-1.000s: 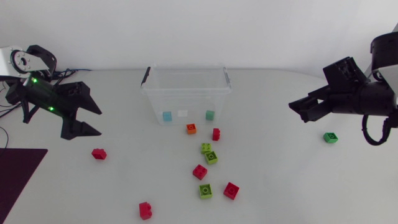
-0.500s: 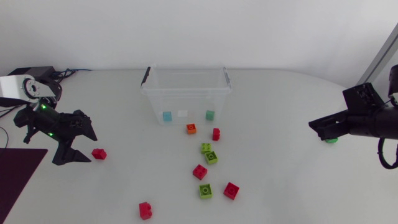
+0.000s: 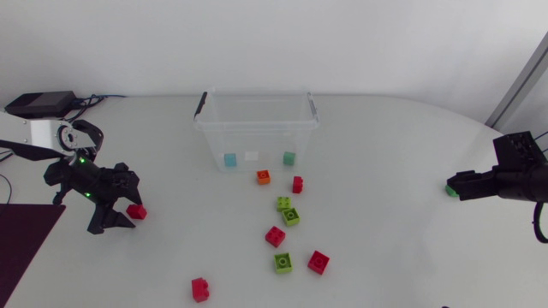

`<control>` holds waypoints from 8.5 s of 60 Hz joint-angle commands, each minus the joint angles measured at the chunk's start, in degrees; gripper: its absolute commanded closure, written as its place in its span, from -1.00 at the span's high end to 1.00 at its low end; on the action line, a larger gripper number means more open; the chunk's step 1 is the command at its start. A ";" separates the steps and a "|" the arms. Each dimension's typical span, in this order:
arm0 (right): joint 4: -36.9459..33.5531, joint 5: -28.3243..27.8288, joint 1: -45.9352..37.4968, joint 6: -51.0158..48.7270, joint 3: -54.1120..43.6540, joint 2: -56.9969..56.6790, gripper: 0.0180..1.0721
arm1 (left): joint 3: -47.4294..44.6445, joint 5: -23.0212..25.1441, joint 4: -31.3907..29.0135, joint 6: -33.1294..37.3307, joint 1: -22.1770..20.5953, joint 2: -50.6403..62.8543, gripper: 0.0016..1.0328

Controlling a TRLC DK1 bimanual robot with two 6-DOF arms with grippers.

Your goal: Pick up the duplo bricks and place them in the container

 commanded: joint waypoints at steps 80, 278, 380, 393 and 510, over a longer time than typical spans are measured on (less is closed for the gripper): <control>14.63 1.27 -6.74 1.63 18.04 40.67 0.41 | 19.23 25.43 -13.09 -10.94 -1.75 -9.40 -0.38; -3.65 14.54 50.13 8.40 47.13 32.05 0.80 | -20.68 4.07 -5.88 -44.51 -41.65 -31.46 0.86; -7.78 8.30 63.84 5.76 -6.57 2.79 0.36 | -7.32 -3.58 6.16 -61.65 -42.79 -34.28 -0.35; -7.34 8.30 64.89 6.03 -6.13 6.21 0.36 | -0.90 0.56 9.67 -62.71 -38.66 -30.85 -0.35; -10.41 6.45 50.65 3.48 28.94 14.12 -0.72 | -2.22 8.20 22.07 -59.72 -32.16 -26.98 0.90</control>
